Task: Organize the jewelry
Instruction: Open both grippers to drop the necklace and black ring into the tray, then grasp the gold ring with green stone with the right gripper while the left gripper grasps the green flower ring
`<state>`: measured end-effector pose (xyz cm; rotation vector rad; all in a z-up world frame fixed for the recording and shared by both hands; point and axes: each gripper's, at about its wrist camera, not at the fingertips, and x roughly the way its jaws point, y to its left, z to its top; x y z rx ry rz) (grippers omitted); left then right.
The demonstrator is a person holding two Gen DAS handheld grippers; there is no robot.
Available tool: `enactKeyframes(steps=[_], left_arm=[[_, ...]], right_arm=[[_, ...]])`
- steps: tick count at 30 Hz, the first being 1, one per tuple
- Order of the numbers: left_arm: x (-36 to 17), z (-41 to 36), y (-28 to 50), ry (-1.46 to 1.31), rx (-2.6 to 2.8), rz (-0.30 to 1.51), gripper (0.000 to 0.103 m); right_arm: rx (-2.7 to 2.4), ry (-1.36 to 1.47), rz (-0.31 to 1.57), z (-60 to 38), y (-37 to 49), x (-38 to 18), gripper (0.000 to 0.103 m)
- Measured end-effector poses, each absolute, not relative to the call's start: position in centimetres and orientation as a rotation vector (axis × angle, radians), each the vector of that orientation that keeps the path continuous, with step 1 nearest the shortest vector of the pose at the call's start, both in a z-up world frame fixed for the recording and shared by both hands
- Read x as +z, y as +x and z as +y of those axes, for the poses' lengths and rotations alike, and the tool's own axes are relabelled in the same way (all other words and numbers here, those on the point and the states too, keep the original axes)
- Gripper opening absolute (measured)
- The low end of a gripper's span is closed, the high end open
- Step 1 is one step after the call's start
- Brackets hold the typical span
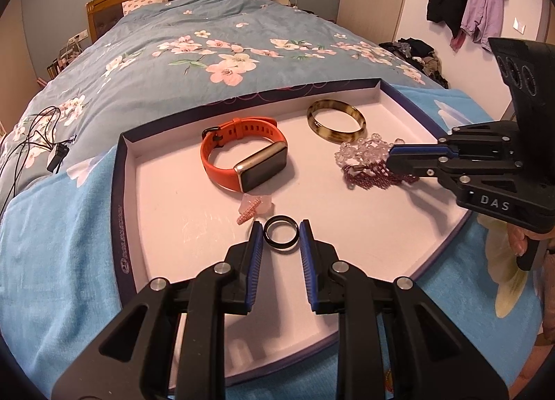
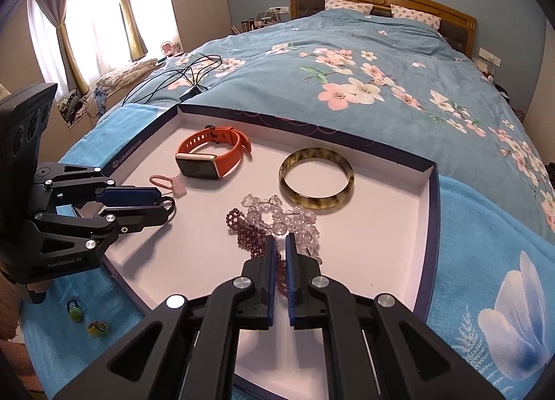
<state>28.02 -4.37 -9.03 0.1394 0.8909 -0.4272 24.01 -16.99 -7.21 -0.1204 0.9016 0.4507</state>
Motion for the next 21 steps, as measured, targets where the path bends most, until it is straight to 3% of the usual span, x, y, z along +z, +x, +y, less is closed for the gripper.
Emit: enactKeyframes(steps=[7,9,21], left_arm=[[-9.0,-4.1,28.2,0.120,-0.414,0.886,0.022],[-8.6,-3.9,28.0,0.114,-0.414,0.874,0.023],[-5.0,-1.5,23.1,0.091,-0.426,0.762,0.025]], right_arm=[[0.447,-0.092,0.875,-17.6,23.2,-6.3,0.012],[0.443,-0.080,0.860,-18.0,22.7,-5.9,0.019],[0.545,-0.028,0.793,-18.2,16.5,-3.5,0.028]])
